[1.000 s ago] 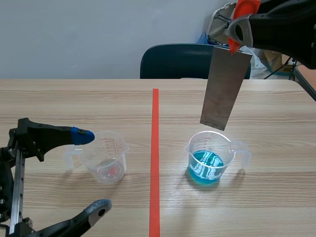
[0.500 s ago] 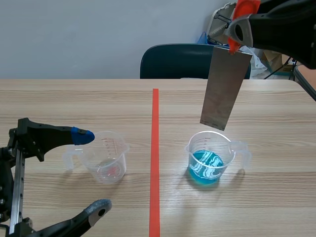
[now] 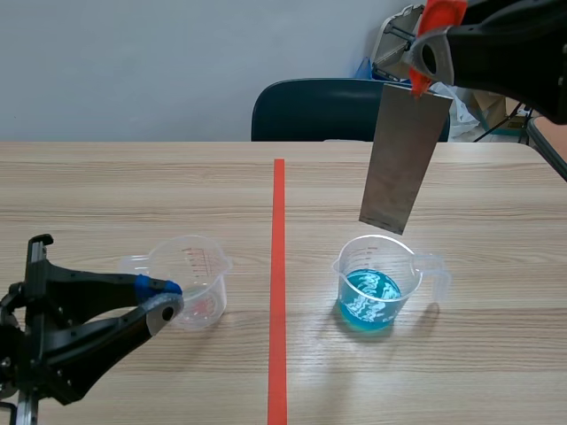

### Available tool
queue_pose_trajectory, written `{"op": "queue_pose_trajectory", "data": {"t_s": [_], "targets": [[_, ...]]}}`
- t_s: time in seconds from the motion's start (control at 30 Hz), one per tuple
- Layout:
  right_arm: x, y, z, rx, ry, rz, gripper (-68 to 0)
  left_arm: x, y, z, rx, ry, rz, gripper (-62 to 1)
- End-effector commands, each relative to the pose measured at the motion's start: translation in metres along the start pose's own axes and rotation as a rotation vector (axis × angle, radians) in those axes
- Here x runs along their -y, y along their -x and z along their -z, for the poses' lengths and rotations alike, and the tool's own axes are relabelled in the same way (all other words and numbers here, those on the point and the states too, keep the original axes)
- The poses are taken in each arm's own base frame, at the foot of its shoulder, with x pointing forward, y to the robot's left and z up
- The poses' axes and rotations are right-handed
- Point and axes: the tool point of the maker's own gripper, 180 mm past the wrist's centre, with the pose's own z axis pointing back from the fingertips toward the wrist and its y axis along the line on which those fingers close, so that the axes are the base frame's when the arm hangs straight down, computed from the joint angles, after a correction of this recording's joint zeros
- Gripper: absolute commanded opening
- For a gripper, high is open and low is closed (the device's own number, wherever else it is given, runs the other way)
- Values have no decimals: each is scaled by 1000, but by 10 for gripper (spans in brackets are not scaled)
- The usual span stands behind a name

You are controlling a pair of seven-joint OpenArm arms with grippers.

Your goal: Do the redox reaction experiment

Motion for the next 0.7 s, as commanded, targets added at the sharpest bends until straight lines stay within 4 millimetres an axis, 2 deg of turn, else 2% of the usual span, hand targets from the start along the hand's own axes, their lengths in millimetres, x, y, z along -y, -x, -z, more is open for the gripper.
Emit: {"op": "queue_pose_trajectory", "data": {"t_s": [0.0,0.17,0.3,0.47,0.57,0.67], "targets": [[0,-6,-1,17,-8,-13,-665,-5,-8,3,32,-16,18,-593],[0,-6,-1,18,-8,-12,-665,-21,-13,12,29,-37,77,-593],[0,-6,-1,18,-8,-12,-665,-44,-11,31,-29,-75,136,-593],[0,-6,-1,18,-8,-12,-665,-65,-20,56,-27,-125,171,-592],[0,-6,-1,18,-8,-12,-665,-66,-26,70,6,-129,161,-581],[0,-6,-1,18,-8,-12,-665,-57,-24,84,13,-105,158,-581]]}}
